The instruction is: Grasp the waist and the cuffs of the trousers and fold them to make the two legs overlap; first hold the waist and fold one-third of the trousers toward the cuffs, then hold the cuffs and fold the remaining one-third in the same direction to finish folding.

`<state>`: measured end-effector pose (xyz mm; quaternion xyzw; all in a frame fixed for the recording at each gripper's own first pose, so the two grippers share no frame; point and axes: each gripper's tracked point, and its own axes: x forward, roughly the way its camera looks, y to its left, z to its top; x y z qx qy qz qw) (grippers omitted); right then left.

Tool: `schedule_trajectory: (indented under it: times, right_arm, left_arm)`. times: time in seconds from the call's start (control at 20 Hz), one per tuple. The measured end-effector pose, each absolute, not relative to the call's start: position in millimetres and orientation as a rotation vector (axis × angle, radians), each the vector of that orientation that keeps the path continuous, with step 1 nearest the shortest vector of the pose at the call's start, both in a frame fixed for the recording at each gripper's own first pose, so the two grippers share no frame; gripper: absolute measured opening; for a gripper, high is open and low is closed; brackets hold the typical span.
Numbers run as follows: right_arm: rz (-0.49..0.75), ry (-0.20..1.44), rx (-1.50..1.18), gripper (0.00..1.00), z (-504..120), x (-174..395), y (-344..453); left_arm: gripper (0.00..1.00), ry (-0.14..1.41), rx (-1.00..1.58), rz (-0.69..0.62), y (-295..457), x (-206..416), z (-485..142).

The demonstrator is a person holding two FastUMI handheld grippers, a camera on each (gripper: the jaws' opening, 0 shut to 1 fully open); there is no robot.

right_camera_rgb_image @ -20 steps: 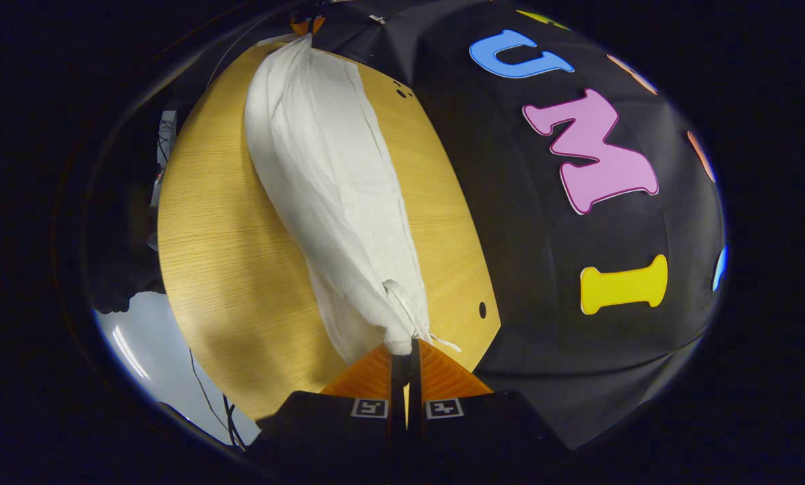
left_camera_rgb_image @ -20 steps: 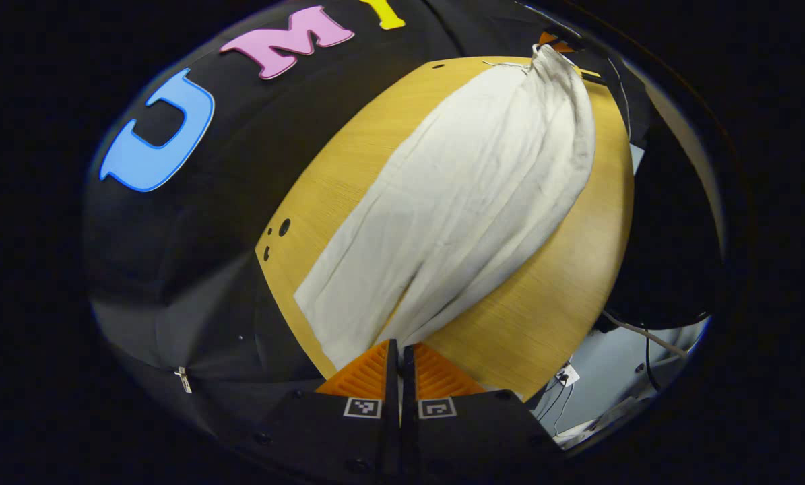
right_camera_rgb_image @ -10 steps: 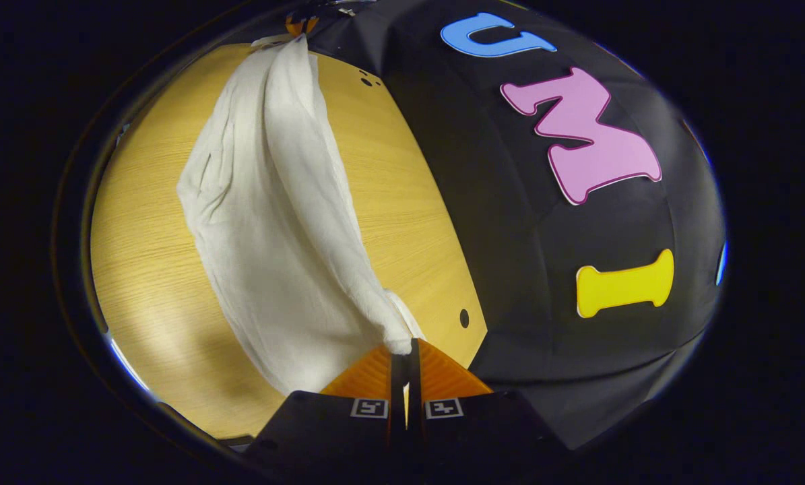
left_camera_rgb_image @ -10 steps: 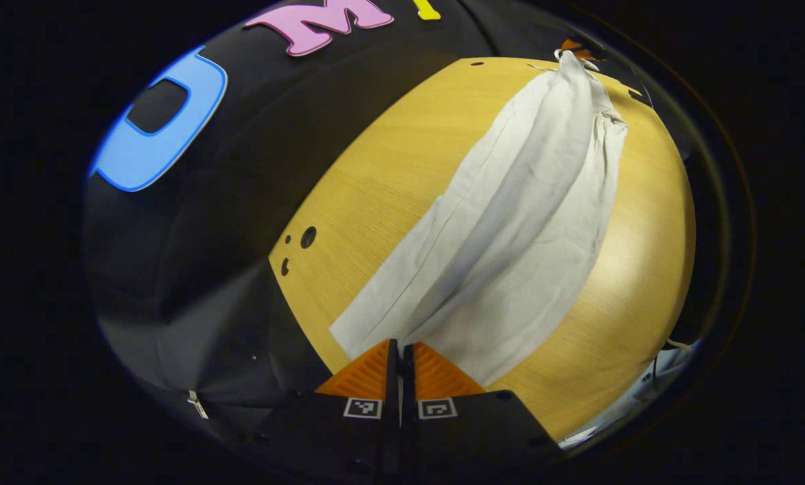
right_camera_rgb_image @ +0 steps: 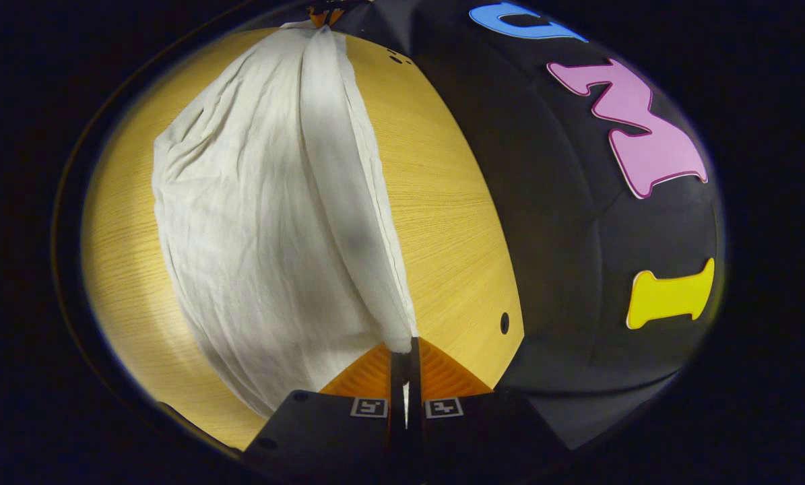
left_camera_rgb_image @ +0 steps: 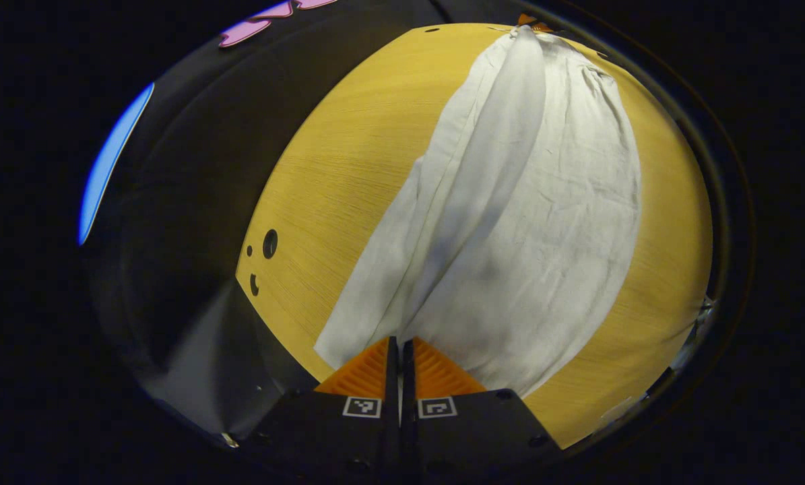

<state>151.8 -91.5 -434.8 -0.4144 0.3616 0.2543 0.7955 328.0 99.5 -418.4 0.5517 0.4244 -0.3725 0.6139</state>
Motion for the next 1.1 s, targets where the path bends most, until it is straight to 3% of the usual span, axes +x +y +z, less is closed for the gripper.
schedule_trajectory:
  times: [0.35,0.45,0.5,0.55,0.6,0.65,0.7,0.8,1.1]
  right_arm:
    - [0.585,0.869,-0.896,0.09,-469,148,-90]
    - [0.557,0.845,-0.914,0.23,-467,151,-92]
    - [0.547,0.838,-0.916,0.34,-465,153,-93]
    - [0.527,0.829,-0.93,0.36,-460,156,-97]
    - [0.506,0.821,-0.946,0.55,-455,159,-104]
    - [0.488,0.824,-0.955,0.62,-454,158,-109]
    - [0.477,0.83,-0.961,0.65,-450,153,-113]
    - [0.469,0.811,-0.965,0.81,-438,144,-119]
    - [0.364,0.745,-0.962,0.84,-386,108,-140]
  left_arm:
    - [0.11,1.012,1.318,-0.84,103,337,-448]
    - [0.35,0.948,1.368,-0.818,103,351,-443]
    - [0.48,0.928,1.385,-0.817,103,354,-439]
    - [0.69,0.916,1.402,-0.816,105,356,-436]
    - [0.79,0.891,1.42,-0.807,106,360,-431]
    - [0.95,0.88,1.429,-0.808,107,360,-426]
    - [1.0,0.874,1.438,-0.814,106,358,-424]
    - [0.98,0.854,1.46,-0.846,111,353,-413]
    - [0.98,0.847,1.438,-0.908,146,318,-374]
